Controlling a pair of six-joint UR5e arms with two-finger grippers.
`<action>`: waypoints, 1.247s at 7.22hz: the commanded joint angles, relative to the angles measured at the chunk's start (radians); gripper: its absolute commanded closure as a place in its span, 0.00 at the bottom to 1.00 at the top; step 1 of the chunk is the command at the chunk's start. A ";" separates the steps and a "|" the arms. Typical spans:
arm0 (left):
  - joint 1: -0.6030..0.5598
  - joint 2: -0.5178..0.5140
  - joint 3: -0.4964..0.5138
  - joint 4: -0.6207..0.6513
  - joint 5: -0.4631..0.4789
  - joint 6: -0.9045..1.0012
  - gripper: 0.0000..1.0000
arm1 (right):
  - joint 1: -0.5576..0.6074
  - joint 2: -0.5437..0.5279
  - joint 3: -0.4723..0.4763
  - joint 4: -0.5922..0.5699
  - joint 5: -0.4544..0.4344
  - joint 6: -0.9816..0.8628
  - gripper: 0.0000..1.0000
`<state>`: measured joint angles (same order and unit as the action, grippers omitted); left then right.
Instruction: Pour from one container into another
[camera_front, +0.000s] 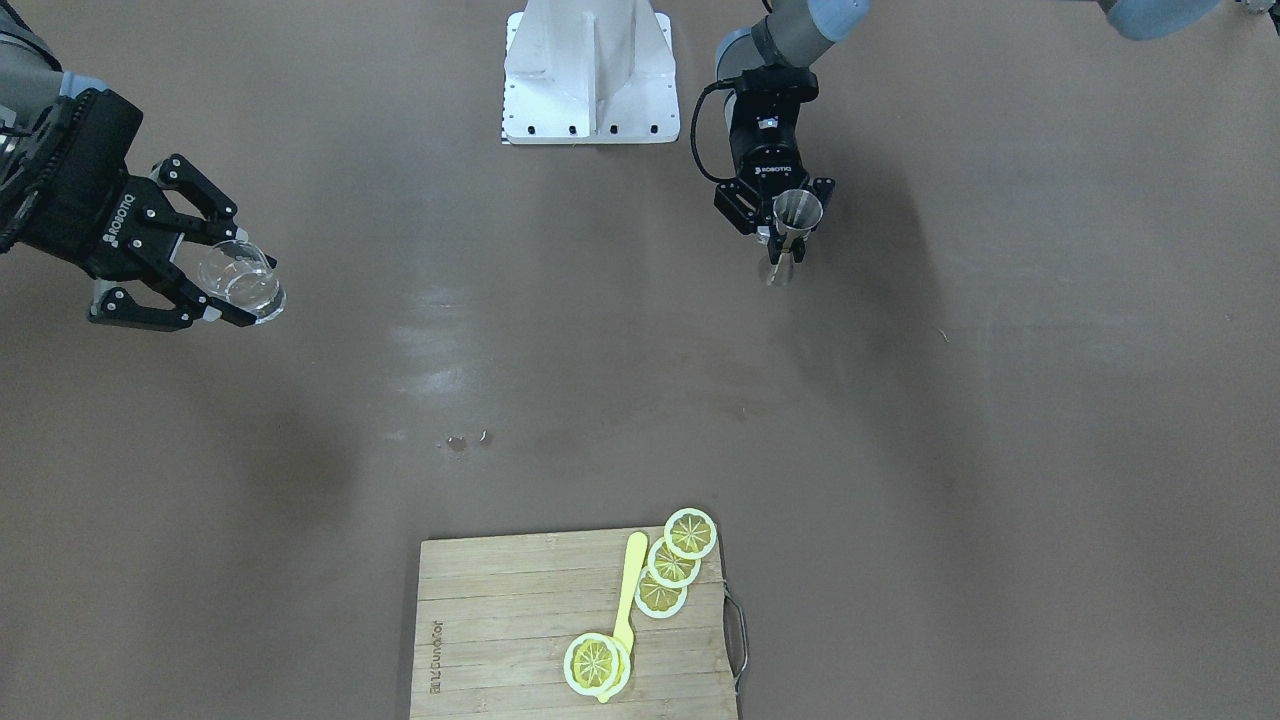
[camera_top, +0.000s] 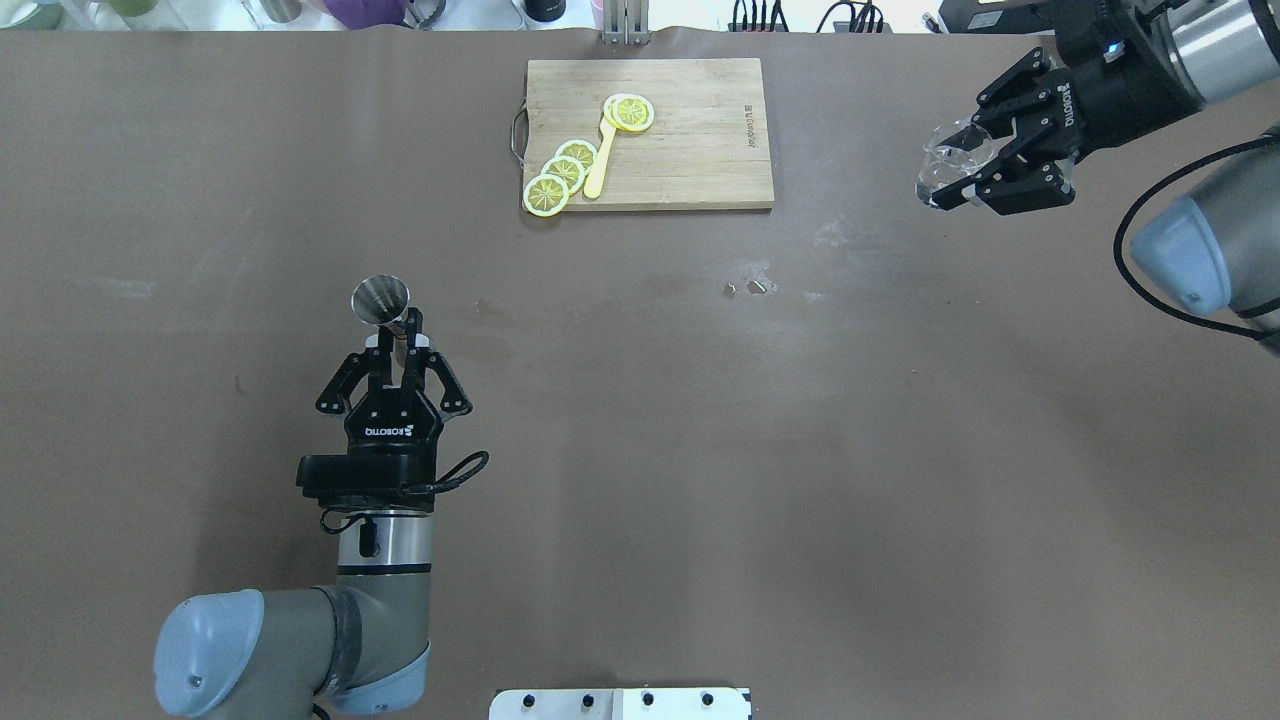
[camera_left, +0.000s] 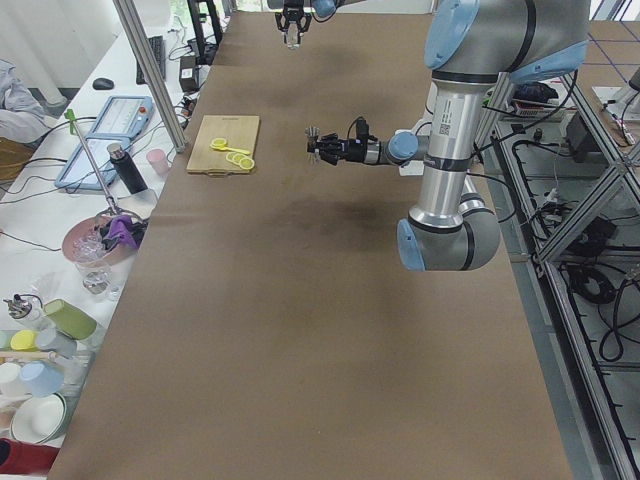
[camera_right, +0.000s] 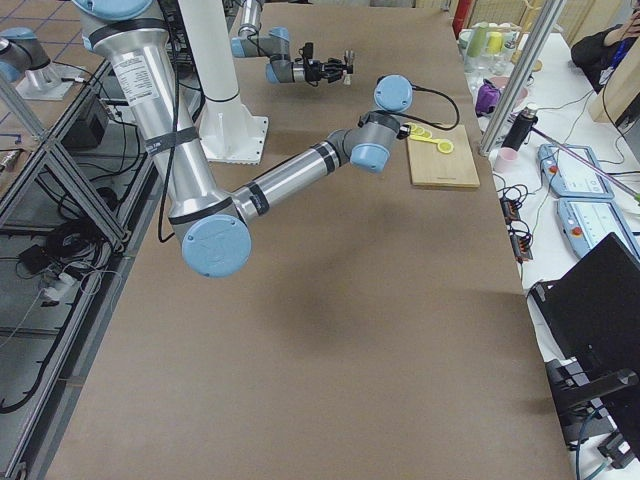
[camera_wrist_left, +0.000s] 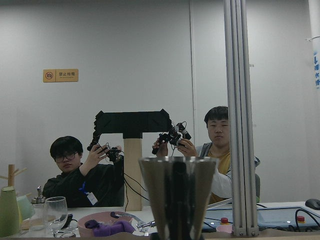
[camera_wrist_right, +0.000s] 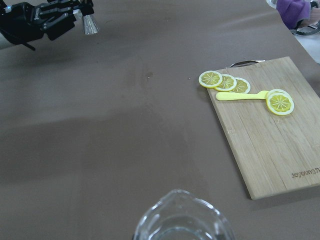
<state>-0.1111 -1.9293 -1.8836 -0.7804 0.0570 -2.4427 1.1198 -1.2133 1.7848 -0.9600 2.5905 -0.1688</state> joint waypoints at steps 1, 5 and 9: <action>-0.015 -0.054 0.017 0.003 0.000 0.030 1.00 | -0.005 -0.005 0.112 -0.151 -0.009 -0.001 1.00; -0.027 -0.218 0.077 0.010 0.000 0.394 1.00 | -0.055 0.033 0.196 -0.289 -0.052 -0.001 1.00; -0.079 -0.259 0.144 0.009 0.001 0.488 1.00 | -0.090 0.069 0.234 -0.397 -0.086 -0.120 1.00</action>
<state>-0.1825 -2.1598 -1.7800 -0.7715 0.0571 -1.9633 1.0395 -1.1561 2.0053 -1.2993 2.5092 -0.2262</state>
